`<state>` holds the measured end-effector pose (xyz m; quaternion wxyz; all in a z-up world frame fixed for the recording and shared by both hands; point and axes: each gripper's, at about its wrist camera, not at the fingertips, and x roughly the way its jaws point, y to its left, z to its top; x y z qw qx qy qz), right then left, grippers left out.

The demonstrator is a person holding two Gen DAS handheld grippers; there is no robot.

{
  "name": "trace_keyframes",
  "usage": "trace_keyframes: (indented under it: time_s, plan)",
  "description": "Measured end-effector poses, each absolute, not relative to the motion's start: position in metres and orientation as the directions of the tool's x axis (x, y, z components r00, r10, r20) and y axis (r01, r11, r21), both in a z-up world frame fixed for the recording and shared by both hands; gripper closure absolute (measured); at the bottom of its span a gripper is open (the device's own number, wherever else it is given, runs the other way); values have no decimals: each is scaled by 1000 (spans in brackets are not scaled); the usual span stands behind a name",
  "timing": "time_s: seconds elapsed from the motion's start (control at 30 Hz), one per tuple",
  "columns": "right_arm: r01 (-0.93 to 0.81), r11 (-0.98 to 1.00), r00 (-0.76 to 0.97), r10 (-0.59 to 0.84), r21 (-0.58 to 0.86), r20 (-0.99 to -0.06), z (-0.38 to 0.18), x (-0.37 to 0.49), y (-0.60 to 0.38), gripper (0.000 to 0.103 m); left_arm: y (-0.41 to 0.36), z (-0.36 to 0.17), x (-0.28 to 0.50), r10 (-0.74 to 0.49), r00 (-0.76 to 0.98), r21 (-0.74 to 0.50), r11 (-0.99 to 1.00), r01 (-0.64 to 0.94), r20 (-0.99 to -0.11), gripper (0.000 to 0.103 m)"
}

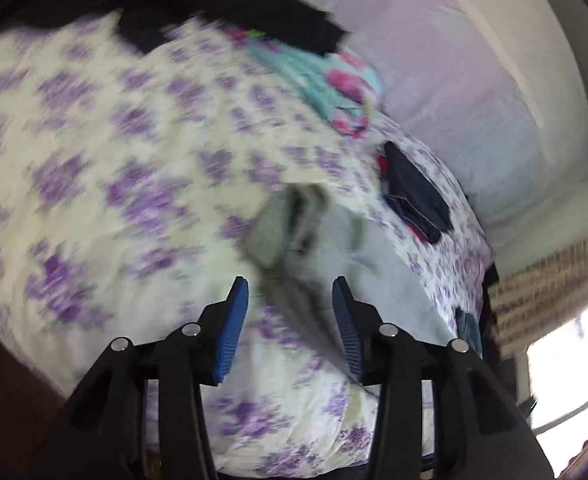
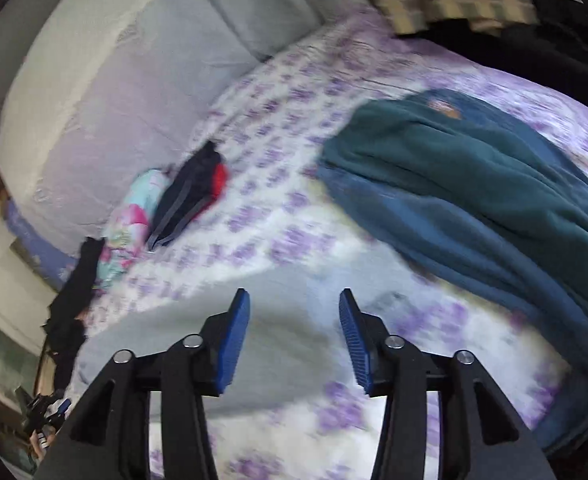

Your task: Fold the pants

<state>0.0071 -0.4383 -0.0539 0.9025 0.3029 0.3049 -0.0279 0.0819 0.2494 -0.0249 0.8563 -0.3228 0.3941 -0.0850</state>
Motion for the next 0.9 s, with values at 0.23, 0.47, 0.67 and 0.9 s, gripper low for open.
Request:
trace_keyframes:
  time_s: [0.23, 0.47, 0.67, 0.9]
  plan:
    - [177, 805, 760, 254, 566, -598, -80, 71, -408, 39, 119, -17, 117, -330, 661, -310, 938, 153, -674, 20]
    - [213, 761, 740, 284, 613, -610, -119, 75, -444, 86, 118, -64, 132, -319, 586, -261, 948, 184, -745, 20]
    - [233, 740, 769, 257, 631, -585, -114, 67, -451, 91, 129, -50, 106, -360, 629, -339, 927, 160, -689, 28]
    - [23, 857, 831, 270, 515, -487, -56, 67, -372, 20, 96, -10, 111, -353, 715, -253, 935, 247, -603, 17]
